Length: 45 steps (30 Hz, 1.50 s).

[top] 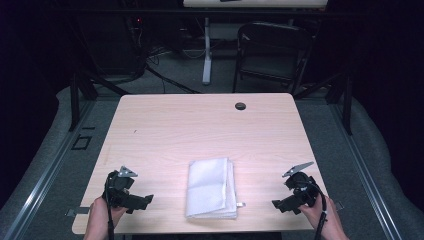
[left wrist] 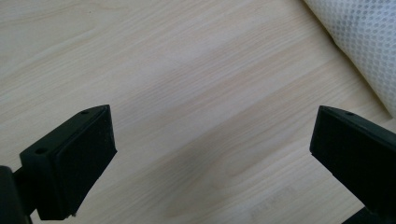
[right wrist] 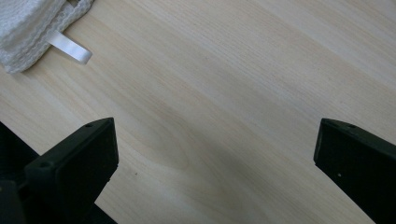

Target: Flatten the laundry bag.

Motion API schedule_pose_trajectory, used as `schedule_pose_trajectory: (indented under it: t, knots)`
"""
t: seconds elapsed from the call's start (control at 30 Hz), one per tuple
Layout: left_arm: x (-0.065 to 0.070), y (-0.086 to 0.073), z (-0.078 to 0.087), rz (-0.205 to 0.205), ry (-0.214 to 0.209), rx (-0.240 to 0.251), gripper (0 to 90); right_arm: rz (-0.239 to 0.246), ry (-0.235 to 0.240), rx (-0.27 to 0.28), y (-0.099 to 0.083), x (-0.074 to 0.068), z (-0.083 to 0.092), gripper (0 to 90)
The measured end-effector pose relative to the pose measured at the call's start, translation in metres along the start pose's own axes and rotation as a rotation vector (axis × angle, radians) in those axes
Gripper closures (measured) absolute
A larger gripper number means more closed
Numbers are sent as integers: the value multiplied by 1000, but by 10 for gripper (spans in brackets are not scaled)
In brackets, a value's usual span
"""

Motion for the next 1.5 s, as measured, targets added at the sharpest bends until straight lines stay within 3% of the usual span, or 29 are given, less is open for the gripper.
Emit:
schedule_pose_trajectory:
  t: [0.33,0.6,0.63,0.67,0.73,0.8,1.0,1.27,1.4,1.43,1.5]
  knots:
    - [10,4,-4,-34,-35,-37,2,-2,37,1,-1,-3,-1,0]
    - [26,17,-6,-76,-38,-17,6,-5,61,-2,-1,-4,-3,0]
    - [30,19,-6,-87,-44,-12,6,-16,70,-8,-1,-5,-3,0]
    - [35,22,-7,-106,-39,-15,8,-45,61,20,-2,-6,-5,0]
    - [45,26,-10,-142,-59,-17,10,-18,46,-10,-2,-3,-2,0]
    - [55,29,-13,-176,-51,-17,19,-24,48,-5,-2,-3,-1,0]
    - [86,36,-22,-275,-90,-37,31,-31,52,-23,-3,-4,-4,0]
    - [116,43,-38,-358,-132,-72,14,-21,56,-33,-3,-3,-4,0]
    - [124,45,-45,-378,-145,-88,2,-26,78,-36,-2,-4,-5,0]
    - [126,46,-46,-382,-147,-90,2,-23,64,-38,-3,-4,-5,0]
    - [131,47,-49,-390,-178,-104,2,-23,77,-37,-2,-4,-5,0]
Point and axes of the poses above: each handheld gripper's, and its own axes: z roughly backward along the jaws, y roughly out of its top, x roughly to its right, the point moved 3 cm from there along -z, roughly forward along the jaws, and after that the axes turned 6 degrees about -y, right-handed, at the moved point
